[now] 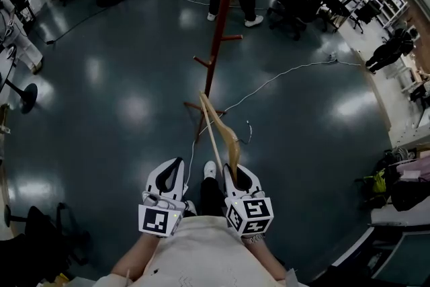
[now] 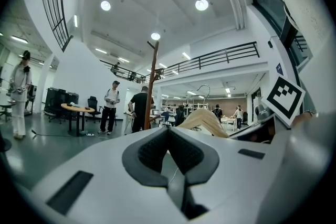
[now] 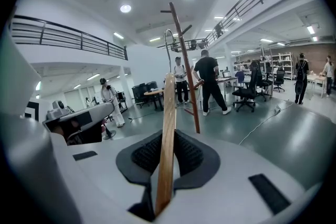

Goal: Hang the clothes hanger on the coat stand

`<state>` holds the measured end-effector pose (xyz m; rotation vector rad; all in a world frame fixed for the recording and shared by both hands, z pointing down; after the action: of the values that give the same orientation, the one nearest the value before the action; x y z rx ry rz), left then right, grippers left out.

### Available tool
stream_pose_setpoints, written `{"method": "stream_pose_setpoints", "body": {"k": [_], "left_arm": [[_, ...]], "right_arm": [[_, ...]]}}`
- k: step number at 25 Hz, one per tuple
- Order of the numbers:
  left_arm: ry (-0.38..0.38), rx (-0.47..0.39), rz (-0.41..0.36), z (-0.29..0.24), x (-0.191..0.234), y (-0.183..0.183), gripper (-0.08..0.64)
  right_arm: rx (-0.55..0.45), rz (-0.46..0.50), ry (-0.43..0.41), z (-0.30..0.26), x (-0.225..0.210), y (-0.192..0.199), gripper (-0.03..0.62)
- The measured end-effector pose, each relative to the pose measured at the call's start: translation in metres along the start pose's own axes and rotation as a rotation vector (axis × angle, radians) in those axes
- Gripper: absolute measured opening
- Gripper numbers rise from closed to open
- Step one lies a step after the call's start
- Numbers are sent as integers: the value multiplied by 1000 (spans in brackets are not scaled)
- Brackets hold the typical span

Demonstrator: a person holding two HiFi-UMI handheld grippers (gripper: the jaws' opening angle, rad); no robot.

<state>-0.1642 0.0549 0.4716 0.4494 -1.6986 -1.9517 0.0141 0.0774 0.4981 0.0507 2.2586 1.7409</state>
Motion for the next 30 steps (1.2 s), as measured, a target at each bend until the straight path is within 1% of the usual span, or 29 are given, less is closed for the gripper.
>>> {"method": "stream_pose_setpoints", "body": {"k": [3,9,14,17,19,23,26,30], "left_arm": [[13,-8,6,-12,1,2,12],[32,25,-11,-49,-3,1,12],[59,23,-1,-74,0,11,12],[71,27,0,-91,-5,18,12],[78,15,5,-103,-7,17,12],[68,29,2,-121,-4,20,12],[56,31,5,-133,0,30,12],[33,10,-3,-155,13,28,12]], "right_arm": [[-4,-5,12,-8,-9,-6,66],[8,-22,41,-23,-37,-10,66],[2,-43,69,-39,-54,-13,66],[4,-57,85,-47,-72,-15,66],[2,-54,97,-53,-82,-17,66],[-10,-46,111,-68,-97,-24,66],[-18,-41,112,-81,-110,-30,66],[-19,-23,102,-108,-124,-39,66]]}}
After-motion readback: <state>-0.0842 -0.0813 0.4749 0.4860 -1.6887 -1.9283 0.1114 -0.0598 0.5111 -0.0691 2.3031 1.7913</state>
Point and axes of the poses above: the fingertips, and each gripper's own axes: z backward along the fingers, x to its left, y out of its underside, the point moved 6 cm from there along z, backward along the fingers, and after that the axes turned 13 degrees about -x, right-handed, at the moved point
